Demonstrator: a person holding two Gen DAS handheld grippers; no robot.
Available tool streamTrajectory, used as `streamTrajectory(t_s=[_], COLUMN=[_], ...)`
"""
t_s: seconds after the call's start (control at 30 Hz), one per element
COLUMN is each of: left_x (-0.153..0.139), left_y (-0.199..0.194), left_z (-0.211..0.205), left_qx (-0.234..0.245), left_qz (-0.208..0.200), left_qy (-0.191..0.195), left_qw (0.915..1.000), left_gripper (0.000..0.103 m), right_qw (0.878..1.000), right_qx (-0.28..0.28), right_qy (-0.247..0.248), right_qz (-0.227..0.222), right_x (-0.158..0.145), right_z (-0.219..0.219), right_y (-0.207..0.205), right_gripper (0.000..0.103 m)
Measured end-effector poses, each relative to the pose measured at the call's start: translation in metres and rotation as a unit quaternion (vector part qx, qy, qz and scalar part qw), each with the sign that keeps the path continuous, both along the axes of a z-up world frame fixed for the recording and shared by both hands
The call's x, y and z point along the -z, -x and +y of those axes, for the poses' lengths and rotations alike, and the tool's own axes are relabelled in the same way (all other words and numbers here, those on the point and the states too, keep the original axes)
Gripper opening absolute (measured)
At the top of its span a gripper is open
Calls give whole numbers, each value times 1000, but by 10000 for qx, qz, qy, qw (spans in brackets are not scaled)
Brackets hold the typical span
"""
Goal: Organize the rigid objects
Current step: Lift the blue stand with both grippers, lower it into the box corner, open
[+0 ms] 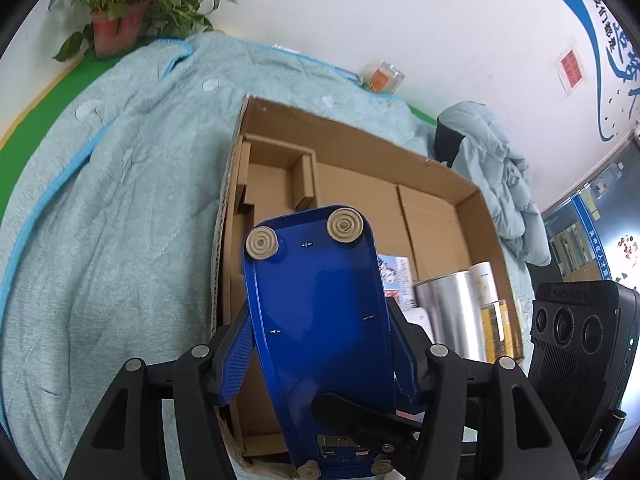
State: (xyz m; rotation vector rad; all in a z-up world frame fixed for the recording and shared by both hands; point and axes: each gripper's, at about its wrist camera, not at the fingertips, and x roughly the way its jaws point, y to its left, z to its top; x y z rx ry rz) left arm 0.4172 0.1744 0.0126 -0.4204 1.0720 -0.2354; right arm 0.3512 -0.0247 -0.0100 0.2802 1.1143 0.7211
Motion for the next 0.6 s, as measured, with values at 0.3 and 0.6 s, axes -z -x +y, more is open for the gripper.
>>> streamTrajectory(t_s=[0.3,0.6], left_x=[13,-20], left_y=[-4,20], left_z=[3,-9], left_qx=[45,-260], left_qz=[49,-764], left_qy=[71,-613], left_qw=[10000,9949], left_gripper=[58,80], right_qw=[9999,9945], right_qx=[61,305], right_qy=[138,483], right_qz=[47,-879], right_x=[4,-23], right_z=[6,-12], right_y=[-2,24], right_gripper=[35,85])
